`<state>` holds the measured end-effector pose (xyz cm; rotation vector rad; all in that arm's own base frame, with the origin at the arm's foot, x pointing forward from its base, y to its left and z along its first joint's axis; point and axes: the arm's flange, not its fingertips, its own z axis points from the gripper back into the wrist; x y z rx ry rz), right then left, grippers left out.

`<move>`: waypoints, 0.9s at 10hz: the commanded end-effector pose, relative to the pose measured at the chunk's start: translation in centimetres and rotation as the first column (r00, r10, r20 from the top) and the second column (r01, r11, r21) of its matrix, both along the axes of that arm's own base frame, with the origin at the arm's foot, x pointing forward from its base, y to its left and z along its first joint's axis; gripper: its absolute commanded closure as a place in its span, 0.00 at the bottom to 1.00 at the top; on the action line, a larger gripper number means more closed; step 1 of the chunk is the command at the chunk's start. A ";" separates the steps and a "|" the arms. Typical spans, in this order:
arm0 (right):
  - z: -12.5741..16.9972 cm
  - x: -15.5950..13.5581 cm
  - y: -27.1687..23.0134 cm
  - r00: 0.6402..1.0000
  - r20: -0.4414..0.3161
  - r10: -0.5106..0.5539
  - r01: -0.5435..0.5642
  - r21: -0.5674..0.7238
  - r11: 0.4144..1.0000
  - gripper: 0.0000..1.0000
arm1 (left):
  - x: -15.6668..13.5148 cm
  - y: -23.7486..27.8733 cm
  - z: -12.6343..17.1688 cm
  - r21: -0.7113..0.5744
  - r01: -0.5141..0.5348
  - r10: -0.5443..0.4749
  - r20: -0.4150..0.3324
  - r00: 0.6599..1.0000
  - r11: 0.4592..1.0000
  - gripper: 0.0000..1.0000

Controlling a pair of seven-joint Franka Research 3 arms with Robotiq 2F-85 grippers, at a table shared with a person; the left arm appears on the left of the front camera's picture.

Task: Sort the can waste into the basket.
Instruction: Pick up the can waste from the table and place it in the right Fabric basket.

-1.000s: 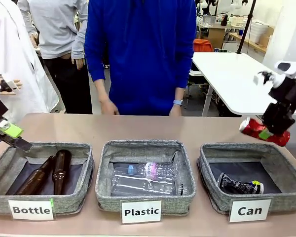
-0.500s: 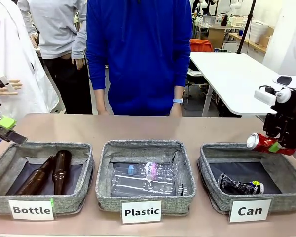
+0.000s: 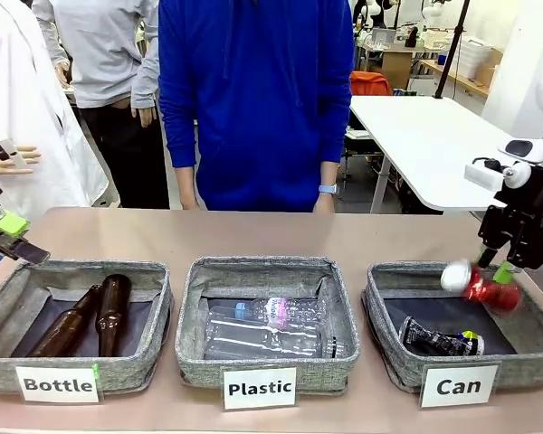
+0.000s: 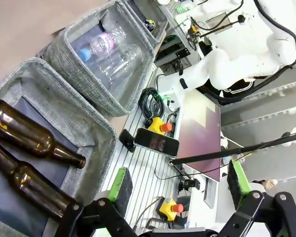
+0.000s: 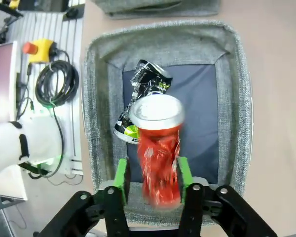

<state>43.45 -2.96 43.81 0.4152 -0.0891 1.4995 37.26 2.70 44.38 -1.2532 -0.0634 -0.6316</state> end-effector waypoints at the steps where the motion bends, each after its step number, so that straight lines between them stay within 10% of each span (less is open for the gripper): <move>1: 0.6 0.5 -0.3 1.000 -0.013 -0.019 0.020 0.020 1.000 0.00 | 0.0 0.0 0.5 -0.008 -0.003 0.003 -0.015 1.000 1.000 0.00; 5: 0.4 0.2 0.0 0.949 -0.079 -0.305 0.308 0.029 0.951 0.00 | 0.0 0.0 0.5 -0.008 -0.003 0.003 -0.015 1.000 1.000 0.00; 6: 0.7 -0.1 -0.1 0.845 -0.146 -0.515 0.527 0.061 0.847 0.00 | 0.0 0.0 0.5 -0.008 -0.003 0.003 -0.015 1.000 1.000 0.00; 7: 1.3 -0.5 -0.4 0.617 -0.316 -0.721 0.778 0.101 0.620 0.00 | 0.0 0.0 0.5 -0.008 -0.003 0.003 -0.015 1.000 1.000 0.00; 8: 2.5 -0.6 -0.8 0.355 -0.580 -0.733 0.925 0.107 0.364 0.00 | 0.0 0.0 0.5 -0.008 -0.003 0.003 -0.015 1.000 1.000 0.00; 9: 3.2 -0.8 -1.4 0.207 -0.758 -0.619 0.974 0.099 0.204 0.00 | 0.0 0.0 0.5 -0.008 -0.003 0.003 -0.015 1.000 1.000 0.00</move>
